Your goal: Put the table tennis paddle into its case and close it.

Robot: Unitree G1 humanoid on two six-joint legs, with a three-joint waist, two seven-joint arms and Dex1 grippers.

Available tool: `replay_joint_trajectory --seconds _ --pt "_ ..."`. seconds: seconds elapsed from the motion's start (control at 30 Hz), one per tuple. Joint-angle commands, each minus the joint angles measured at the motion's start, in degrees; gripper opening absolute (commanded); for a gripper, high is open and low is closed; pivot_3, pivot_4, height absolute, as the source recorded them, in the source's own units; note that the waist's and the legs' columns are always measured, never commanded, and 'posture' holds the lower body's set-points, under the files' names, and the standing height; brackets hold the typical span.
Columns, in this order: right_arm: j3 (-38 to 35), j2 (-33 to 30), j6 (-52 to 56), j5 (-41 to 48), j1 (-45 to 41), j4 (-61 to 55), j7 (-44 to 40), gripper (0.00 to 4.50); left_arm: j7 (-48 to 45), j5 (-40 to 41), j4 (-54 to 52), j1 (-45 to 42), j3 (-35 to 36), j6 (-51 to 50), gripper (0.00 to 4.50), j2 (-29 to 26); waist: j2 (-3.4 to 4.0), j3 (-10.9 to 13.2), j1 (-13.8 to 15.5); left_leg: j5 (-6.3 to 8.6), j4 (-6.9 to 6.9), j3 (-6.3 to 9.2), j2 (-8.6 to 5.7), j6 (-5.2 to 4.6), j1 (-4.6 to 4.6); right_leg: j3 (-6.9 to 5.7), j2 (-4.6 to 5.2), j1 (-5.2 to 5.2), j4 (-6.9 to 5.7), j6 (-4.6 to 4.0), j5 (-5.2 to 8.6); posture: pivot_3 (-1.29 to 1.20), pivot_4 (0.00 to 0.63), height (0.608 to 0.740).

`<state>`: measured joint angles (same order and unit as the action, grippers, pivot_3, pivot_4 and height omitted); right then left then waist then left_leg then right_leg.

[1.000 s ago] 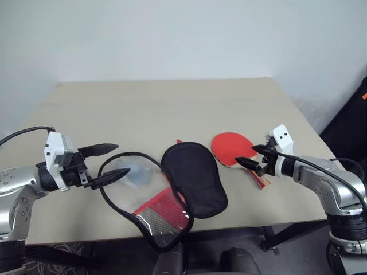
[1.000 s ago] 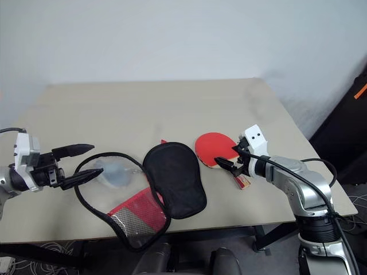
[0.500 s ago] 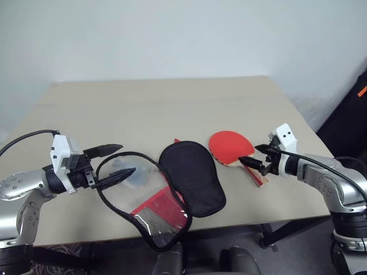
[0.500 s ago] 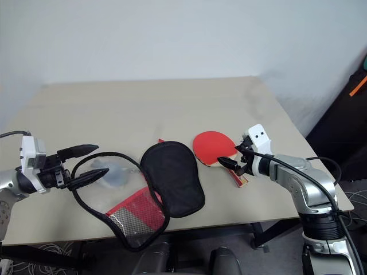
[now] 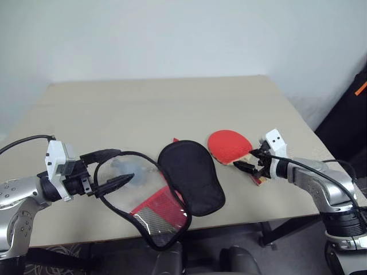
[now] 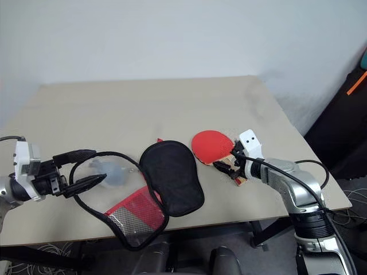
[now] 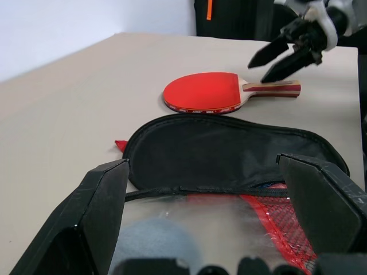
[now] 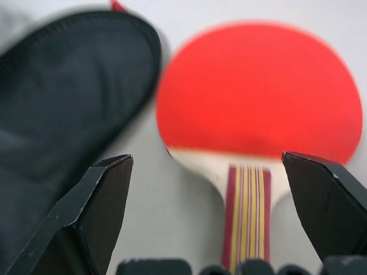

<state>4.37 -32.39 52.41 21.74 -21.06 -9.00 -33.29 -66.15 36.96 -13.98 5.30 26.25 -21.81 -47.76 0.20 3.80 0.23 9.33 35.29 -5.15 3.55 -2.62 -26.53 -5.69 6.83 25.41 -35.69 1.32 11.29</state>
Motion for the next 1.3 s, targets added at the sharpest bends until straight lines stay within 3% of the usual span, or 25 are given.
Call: replay_joint_trajectory --seconds 0.03,0.43,0.77,0.93,1.0,1.07,1.13,1.17,1.2,1.27,1.3 --pt "-0.34 -0.65 -1.41 -1.95 -0.41 1.56 0.63 4.5 0.09 0.74 -0.37 -0.43 2.9 0.94 4.47 -1.16 -0.01 0.0 -0.05 0.0 0.0 -0.13 0.06 0.0 0.0 0.0 0.0 0.03 0.0 -0.01 -0.05 0.0 0.0 0.706" --pt "1.86 0.03 -1.29 -5.79 -1.47 5.08 2.25 4.5 -2.74 2.38 1.08 2.84 6.75 0.16 4.47 -2.07 -0.01 -0.01 -0.12 0.03 0.15 -0.43 0.31 0.06 0.04 -0.04 -0.01 0.16 0.0 -0.06 -0.19 0.0 0.0 0.706" --pt "1.93 0.17 -0.82 -7.54 -3.42 7.95 3.02 1.14 -5.78 2.58 2.64 7.21 10.34 0.29 4.5 -3.25 -0.02 -0.06 0.0 0.03 -0.06 -0.76 0.91 0.07 -0.03 -0.05 0.0 0.23 -0.03 -0.21 -0.33 0.0 0.0 0.706" --pt "0.15 1.76 0.06 -7.14 -4.34 7.16 5.25 1.14 -5.39 2.37 2.49 7.24 10.09 0.56 4.5 -2.79 -0.56 -0.39 -0.02 -0.16 -0.47 -3.82 2.03 0.37 0.03 0.51 0.21 1.08 -1.57 -0.83 -0.09 0.0 0.0 0.706" --pt "-2.24 3.37 0.05 -5.93 -5.22 6.46 6.56 1.14 -5.24 2.33 2.53 7.14 9.94 0.66 4.5 -2.7 -0.55 -0.4 0.04 -0.33 -0.45 -4.08 2.26 0.66 0.01 0.45 0.2 1.82 -1.91 -1.12 0.09 0.0 0.0 0.706" --pt "-4.56 5.08 0.8 -3.97 -6.22 5.17 6.97 1.14 -5.18 2.25 2.58 7.12 9.81 0.82 4.5 -2.58 0.13 -0.33 -0.01 -0.21 0.11 -3.12 2.25 0.96 -0.06 -0.09 0.38 1.95 -1.69 -1.29 -0.01 0.0 0.0 0.706" --pt "-5.31 6.22 2.34 -1.78 -6.68 2.21 5.73 1.14 -5.1 2.14 2.76 6.93 9.6 0.96 4.5 -2.5 0.87 -0.43 -0.25 0.29 1.34 -1.22 2.15 1.22 -0.23 -1.63 0.19 1.17 -1.35 -1.21 -0.08 0.0 0.0 0.706" --pt "-5.26 6.77 3.75 -0.55 -6.81 0.24 5.09 1.14 -4.99 2.1 2.83 6.72 9.44 0.97 4.5 -2.49 0.95 -0.51 -0.34 0.43 1.35 -0.54 2.26 1.26 -0.35 -2.17 -0.17 0.63 -0.63 -1.11 -0.22 0.0 0.0 0.706" --pt "-5.07 7.14 5.04 0.42 -6.82 -1.51 4.68 1.14 -4.88 2.09 2.84 6.55 9.33 0.96 4.5 -2.49 0.35 -0.74 -0.36 0.41 0.85 -0.45 2.6 1.24 -0.58 -2.39 -0.35 0.47 -0.53 -1.17 -0.34 0.0 0.0 0.706" --pt "-4.25 7.72 7.45 1.88 -6.55 -4.63 4.18 1.14 -4.64 2.06 2.79 6.3 9.08 1.0 4.5 -2.42 0.17 -0.69 -0.41 0.4 0.73 -0.94 2.18 1.24 -0.06 -1.4 -0.1 1.07 -1.93 -1.58 0.21 0.0 0.0 0.706" --pt "-3.85 8.04 8.91 2.72 -6.36 -6.2 4.08 1.14 -4.61 2.05 2.78 6.27 9.03 1.06 4.5 -2.37 0.2 -0.68 -0.27 0.48 0.8 -1.35 1.96 1.37 0.22 -1.44 -0.07 0.97 -1.96 -1.69 0.48 0.0 0.0 0.706"
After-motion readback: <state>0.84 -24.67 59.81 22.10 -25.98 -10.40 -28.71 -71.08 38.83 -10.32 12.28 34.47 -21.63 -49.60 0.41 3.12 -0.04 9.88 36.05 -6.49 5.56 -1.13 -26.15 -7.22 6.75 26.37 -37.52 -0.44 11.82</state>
